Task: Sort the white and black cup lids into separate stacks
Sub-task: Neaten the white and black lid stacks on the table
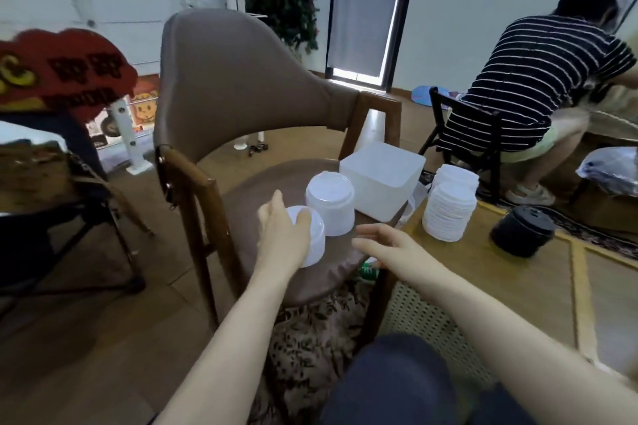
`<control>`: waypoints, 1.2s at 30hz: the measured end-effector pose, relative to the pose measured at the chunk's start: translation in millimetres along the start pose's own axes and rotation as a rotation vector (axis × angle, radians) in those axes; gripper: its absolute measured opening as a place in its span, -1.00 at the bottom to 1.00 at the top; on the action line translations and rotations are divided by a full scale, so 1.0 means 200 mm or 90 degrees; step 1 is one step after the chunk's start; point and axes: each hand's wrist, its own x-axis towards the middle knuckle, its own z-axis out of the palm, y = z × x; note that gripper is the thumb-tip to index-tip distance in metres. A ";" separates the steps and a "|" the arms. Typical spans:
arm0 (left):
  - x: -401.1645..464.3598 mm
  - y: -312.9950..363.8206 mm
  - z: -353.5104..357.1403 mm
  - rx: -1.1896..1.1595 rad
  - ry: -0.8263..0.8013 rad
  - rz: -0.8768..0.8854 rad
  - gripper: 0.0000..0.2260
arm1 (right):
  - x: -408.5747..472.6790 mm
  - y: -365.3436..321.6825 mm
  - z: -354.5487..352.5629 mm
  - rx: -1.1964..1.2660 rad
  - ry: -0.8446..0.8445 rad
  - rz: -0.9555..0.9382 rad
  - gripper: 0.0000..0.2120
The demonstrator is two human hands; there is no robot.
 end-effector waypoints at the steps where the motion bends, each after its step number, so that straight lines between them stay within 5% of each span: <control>1: 0.00 -0.02 0.02 -0.053 -0.005 -0.046 -0.46 | 0.01 -0.01 0.04 0.006 -0.002 0.011 -0.55; 5: 0.03 -0.12 0.06 -0.115 0.027 -0.164 -0.43 | 0.07 -0.04 0.15 0.036 -0.010 0.064 -0.43; 8: 0.04 -0.19 0.08 -0.038 -0.004 -0.206 -0.43 | 0.12 -0.06 0.22 0.066 -0.026 0.103 -0.57; 13: 0.02 -0.22 0.11 0.005 -0.016 -0.180 -0.46 | 0.13 -0.07 0.30 0.062 -0.014 0.101 -0.69; 18: 0.03 -0.18 0.11 -0.105 -0.003 -0.125 -0.46 | 0.11 -0.08 0.30 0.144 0.007 0.110 -0.79; 23: 0.04 -0.08 0.05 -0.170 0.013 -0.050 -0.40 | 0.09 -0.11 0.24 0.270 0.067 0.133 -0.61; 27: 0.08 0.03 0.01 -0.192 0.007 -0.013 -0.26 | 0.08 -0.20 0.16 0.307 0.076 0.107 -0.68; 32: 0.16 0.16 -0.03 -0.244 -0.005 0.028 -0.73 | 0.12 -0.32 0.06 0.329 0.092 0.095 -0.59; 36: 0.26 0.24 -0.01 -0.258 -0.001 0.032 -0.84 | 0.21 -0.40 0.01 0.297 0.120 0.078 -0.57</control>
